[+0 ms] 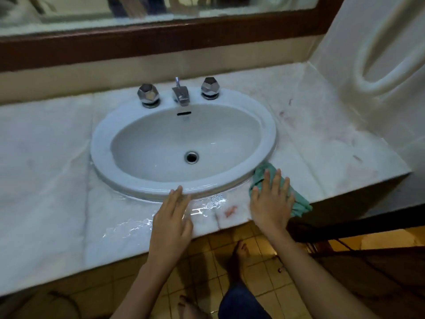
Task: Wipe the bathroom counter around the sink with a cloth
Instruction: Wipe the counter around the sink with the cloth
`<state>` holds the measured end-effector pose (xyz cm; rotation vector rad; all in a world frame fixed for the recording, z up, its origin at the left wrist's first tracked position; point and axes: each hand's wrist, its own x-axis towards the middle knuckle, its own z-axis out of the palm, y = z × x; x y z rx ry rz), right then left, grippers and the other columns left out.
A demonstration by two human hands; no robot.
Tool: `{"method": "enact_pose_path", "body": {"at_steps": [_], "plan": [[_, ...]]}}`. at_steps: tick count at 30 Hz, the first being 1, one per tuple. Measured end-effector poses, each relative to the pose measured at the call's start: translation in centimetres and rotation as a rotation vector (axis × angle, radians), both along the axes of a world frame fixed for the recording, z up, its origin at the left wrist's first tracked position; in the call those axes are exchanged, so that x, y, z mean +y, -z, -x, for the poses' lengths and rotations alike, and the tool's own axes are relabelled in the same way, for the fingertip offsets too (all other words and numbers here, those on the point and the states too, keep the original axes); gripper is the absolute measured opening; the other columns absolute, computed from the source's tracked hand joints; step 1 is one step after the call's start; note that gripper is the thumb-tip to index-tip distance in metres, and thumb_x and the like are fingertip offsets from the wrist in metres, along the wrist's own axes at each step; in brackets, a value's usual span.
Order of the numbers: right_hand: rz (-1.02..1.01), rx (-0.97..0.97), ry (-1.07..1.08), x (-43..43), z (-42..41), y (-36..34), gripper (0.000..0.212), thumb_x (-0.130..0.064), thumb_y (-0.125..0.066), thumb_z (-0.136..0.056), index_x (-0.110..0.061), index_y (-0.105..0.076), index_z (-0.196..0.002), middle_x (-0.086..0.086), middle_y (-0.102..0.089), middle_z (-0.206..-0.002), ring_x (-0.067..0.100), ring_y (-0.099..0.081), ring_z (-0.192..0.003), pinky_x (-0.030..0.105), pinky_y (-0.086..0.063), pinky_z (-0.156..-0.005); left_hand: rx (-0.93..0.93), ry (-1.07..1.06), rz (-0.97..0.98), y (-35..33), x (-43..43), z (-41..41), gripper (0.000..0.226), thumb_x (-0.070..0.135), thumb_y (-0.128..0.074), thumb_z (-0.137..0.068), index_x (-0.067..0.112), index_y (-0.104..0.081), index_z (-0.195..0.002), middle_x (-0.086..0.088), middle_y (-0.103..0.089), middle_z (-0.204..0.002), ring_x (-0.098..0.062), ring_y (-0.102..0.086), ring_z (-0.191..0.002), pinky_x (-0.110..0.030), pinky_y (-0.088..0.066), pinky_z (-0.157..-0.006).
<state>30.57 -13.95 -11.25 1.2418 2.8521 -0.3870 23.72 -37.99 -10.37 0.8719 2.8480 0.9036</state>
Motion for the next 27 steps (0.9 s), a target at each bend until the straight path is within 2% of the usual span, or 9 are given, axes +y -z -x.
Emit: {"method": "enact_pose_path", "body": {"at_steps": [4, 6, 9, 13, 15, 17, 20, 24, 27], "plan": [[0.029, 0.000, -0.070, -8.9, -0.8, -0.1, 0.064, -0.047, -0.014, -0.098, -0.020, 0.006, -0.153, 0.009, 0.011, -0.160, 0.034, 0.007, -0.147, 0.052, 0.001, -0.118, -0.008, -0.263, -0.099, 0.1, -6.3, -2.0, 0.046, 0.028, -0.044, -0.082, 0.016, -0.065, -0.121, -0.006, -0.046, -0.147, -0.026, -0.045, -0.127, -0.037, -0.037, -0.098], [0.029, -0.004, -0.127, -12.6, -0.4, -0.1, 0.066, -0.048, -0.010, -0.095, -0.019, 0.007, -0.152, 0.010, 0.012, -0.160, 0.034, 0.009, -0.147, 0.051, 0.005, -0.117, 0.001, -0.421, -0.096, 0.4, -10.1, -2.3, 0.045, 0.026, -0.045, -0.082, 0.015, -0.065, -0.120, -0.008, -0.045, -0.148, -0.030, -0.044, -0.128, -0.042, -0.038, -0.098], [0.038, -0.039, -0.229, -16.8, 0.4, 0.0, 0.069, -0.049, -0.011, -0.093, -0.017, 0.006, -0.152, 0.013, 0.010, -0.160, 0.036, 0.008, -0.147, 0.050, 0.008, -0.115, -0.016, -0.656, -0.050, 0.6, -14.8, -2.4, 0.042, 0.019, -0.050, -0.084, 0.012, -0.064, -0.123, -0.011, -0.039, -0.151, -0.036, -0.035, -0.136, -0.060, -0.035, -0.102], [0.002, -0.012, -0.423, -21.7, 2.1, 0.2, 0.068, -0.047, -0.021, -0.093, -0.014, -0.015, -0.152, 0.016, -0.011, -0.159, 0.040, -0.011, -0.146, 0.053, -0.007, -0.115, -0.113, -0.891, 0.073, 1.3, -19.8, -1.9, 0.043, 0.018, -0.052, -0.094, 0.019, -0.050, -0.137, -0.007, -0.020, -0.160, -0.030, -0.013, -0.147, -0.062, -0.021, -0.108], [-0.029, -0.006, -0.600, -23.2, 3.2, 0.4, 0.066, -0.047, -0.019, -0.095, -0.015, -0.014, -0.153, 0.014, -0.008, -0.160, 0.038, -0.005, -0.146, 0.051, -0.006, -0.115, -0.127, -0.922, 0.113, 1.7, -21.5, -2.1, 0.046, 0.027, -0.048, -0.097, 0.023, -0.043, -0.143, -0.007, -0.017, -0.162, -0.029, -0.010, -0.148, -0.061, -0.021, -0.108], [-0.055, -0.003, -0.789, -23.6, 4.9, 0.4, 0.065, -0.047, -0.018, -0.097, -0.017, -0.007, -0.154, 0.012, 0.005, -0.161, 0.035, 0.009, -0.147, 0.050, -0.003, -0.118, -0.124, -0.872, 0.133, 2.1, -22.3, -2.5, 0.049, 0.033, -0.046, -0.099, 0.025, -0.038, -0.146, -0.006, -0.017, -0.162, -0.027, -0.009, -0.149, -0.060, -0.024, -0.109], [-0.124, 0.003, -0.989, -23.4, 8.3, -0.1, 0.064, -0.044, -0.018, -0.099, -0.014, -0.003, -0.154, 0.009, 0.017, -0.159, 0.025, 0.021, -0.145, 0.044, 0.000, -0.120, -0.113, -0.803, 0.156, 2.4, -23.3, -2.9, 0.054, 0.033, -0.050, -0.097, 0.027, -0.036, -0.149, -0.003, -0.017, -0.162, -0.025, -0.010, -0.150, -0.059, -0.027, -0.107], [-0.078, 0.006, -0.956, -23.5, 9.0, -0.2, 0.065, -0.043, -0.016, -0.097, -0.012, -0.006, -0.153, 0.005, 0.010, -0.160, 0.020, 0.012, -0.147, 0.041, -0.012, -0.120, -0.118, -0.787, 0.172, 2.2, -24.0, -2.6, 0.057, 0.029, -0.061, -0.092, 0.026, -0.043, -0.146, -0.003, -0.023, -0.160, -0.027, -0.020, -0.147, -0.060, -0.035, -0.100], [-0.045, 0.013, -0.978, -25.5, 6.9, 0.3, 0.064, -0.045, -0.020, -0.098, -0.015, -0.006, -0.153, 0.004, 0.004, -0.161, 0.023, 0.005, -0.148, 0.042, -0.012, -0.119, -0.133, -0.756, 0.194, 2.5, -23.8, -2.5, 0.070, 0.024, -0.078, -0.075, 0.021, -0.052, -0.140, -0.009, -0.035, -0.155, -0.034, -0.032, -0.141, -0.058, -0.046, -0.086]]}}
